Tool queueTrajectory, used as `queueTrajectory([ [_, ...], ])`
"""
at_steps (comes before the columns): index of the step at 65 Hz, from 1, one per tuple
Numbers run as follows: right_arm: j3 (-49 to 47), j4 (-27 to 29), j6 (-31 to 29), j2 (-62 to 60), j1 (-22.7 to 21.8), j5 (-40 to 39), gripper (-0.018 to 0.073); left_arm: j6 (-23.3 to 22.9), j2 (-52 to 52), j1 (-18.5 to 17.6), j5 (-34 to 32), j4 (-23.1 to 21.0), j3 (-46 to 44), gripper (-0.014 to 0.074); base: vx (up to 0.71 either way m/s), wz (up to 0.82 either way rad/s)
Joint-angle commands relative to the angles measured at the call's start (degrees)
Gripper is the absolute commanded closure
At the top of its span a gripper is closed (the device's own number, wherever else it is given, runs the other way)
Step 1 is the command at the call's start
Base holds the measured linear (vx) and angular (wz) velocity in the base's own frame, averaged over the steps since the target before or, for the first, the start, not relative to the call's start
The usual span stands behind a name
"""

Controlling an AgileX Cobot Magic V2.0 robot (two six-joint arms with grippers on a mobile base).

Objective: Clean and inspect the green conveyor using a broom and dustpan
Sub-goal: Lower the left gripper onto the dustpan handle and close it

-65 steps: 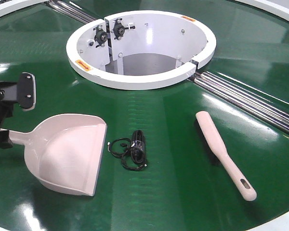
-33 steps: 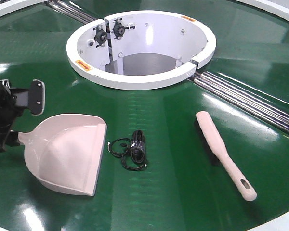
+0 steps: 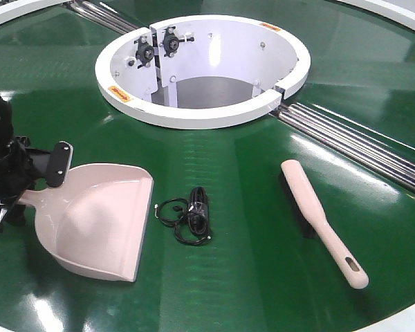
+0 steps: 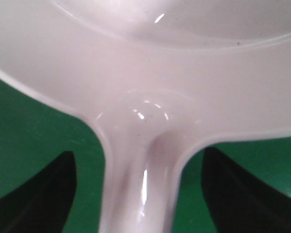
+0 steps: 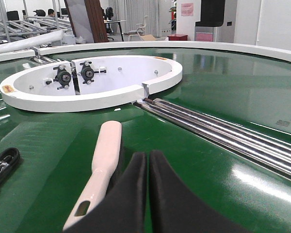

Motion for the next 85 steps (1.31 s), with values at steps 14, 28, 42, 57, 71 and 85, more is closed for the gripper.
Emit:
queueTrajectory([
  [14,0.2,-0.4,-0.1,-0.6,-0.4,-4.5,0.0568,0.4,-2.7,-0.2,-0.4,0.4,-1.5,0.0452,0.0,0.0],
  [28,0.2,-0.4,-0.1,-0.6,-0.4,-4.5,0.0568,0.4,-4.8,-0.3,1.6,0.4,-1.6,0.0604,0.0,0.0],
  [42,0.2,-0.4,-0.1,-0.6,-0.4,-4.5,0.0568,0.4,-6.5,-0.3,3.5,0.2,-2.1,0.0604,0.0,0.0],
  [57,0.2,-0.4,-0.1,-0.6,-0.4,-4.5,0.0568,-0.5,-6.7,-1.8,5.6,0.0,-5.1,0.0604,0.0,0.0],
  [71,0.2,-0.4,-0.1,-0.6,-0.4,-4.5,0.0568,-1.8,-6.1,-3.8,7.1,2.2,-5.6,0.0604,0.0,0.0],
  [85,0.2,-0.4,-0.1,-0.6,-0.4,-4.5,0.0568,-7.9,-5.0,-4.5,8.1,5.9,-5.6,0.0604,0.0,0.0],
])
